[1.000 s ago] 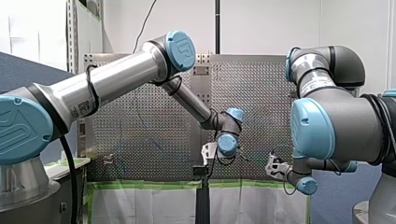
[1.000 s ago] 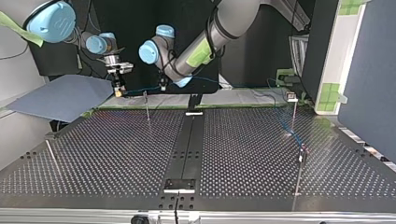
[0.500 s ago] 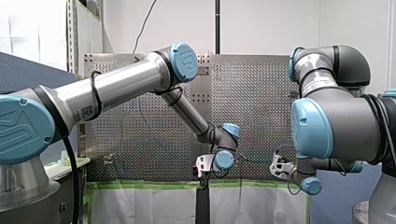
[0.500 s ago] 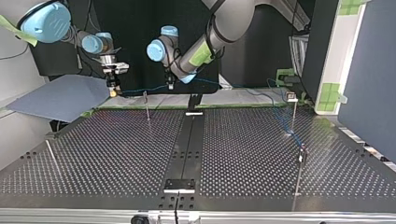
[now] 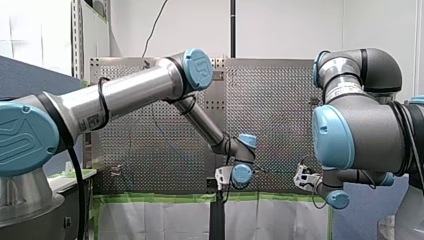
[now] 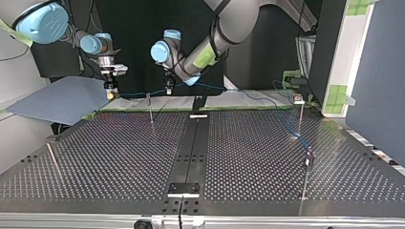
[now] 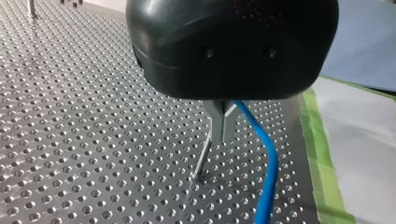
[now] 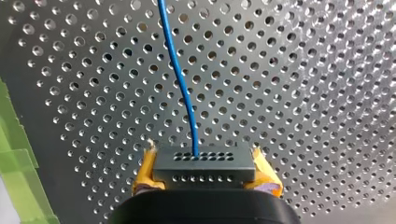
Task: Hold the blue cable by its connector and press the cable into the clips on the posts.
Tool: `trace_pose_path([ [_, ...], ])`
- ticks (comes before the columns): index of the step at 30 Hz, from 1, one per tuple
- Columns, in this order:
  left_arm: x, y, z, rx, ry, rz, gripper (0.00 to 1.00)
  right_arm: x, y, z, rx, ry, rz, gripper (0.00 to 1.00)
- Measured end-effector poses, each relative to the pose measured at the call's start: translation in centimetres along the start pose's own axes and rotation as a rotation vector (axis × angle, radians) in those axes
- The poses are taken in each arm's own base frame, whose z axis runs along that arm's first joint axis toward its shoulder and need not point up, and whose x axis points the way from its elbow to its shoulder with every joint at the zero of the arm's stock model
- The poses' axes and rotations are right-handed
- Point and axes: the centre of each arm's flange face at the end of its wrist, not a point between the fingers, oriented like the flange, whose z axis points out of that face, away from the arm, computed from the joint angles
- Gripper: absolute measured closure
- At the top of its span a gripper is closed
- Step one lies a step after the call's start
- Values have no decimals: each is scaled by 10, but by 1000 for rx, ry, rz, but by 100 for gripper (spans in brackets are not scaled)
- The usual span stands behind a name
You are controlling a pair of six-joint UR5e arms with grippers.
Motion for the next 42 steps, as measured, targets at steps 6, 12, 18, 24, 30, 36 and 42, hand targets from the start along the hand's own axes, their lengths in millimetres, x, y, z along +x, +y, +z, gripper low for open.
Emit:
trace_pose_path([
  [6,16,-4,12,17,-33,-27,100,0,1,1,-1,3,-1,100],
  [12,28,1,21,17,-51,-41,100,2,-1,5,6,11,-5,100],
  [18,28,5,26,20,-53,-44,100,2,-2,8,10,15,-5,100],
  [24,39,9,32,29,-32,-33,100,3,-5,12,18,20,-2,100],
  [30,48,7,41,40,-16,-25,100,4,-6,15,23,26,1,100],
  [36,32,3,55,45,-24,-32,100,6,-4,22,24,36,3,100],
  [42,13,-1,70,54,-42,-45,100,9,-1,32,16,42,6,100],
])
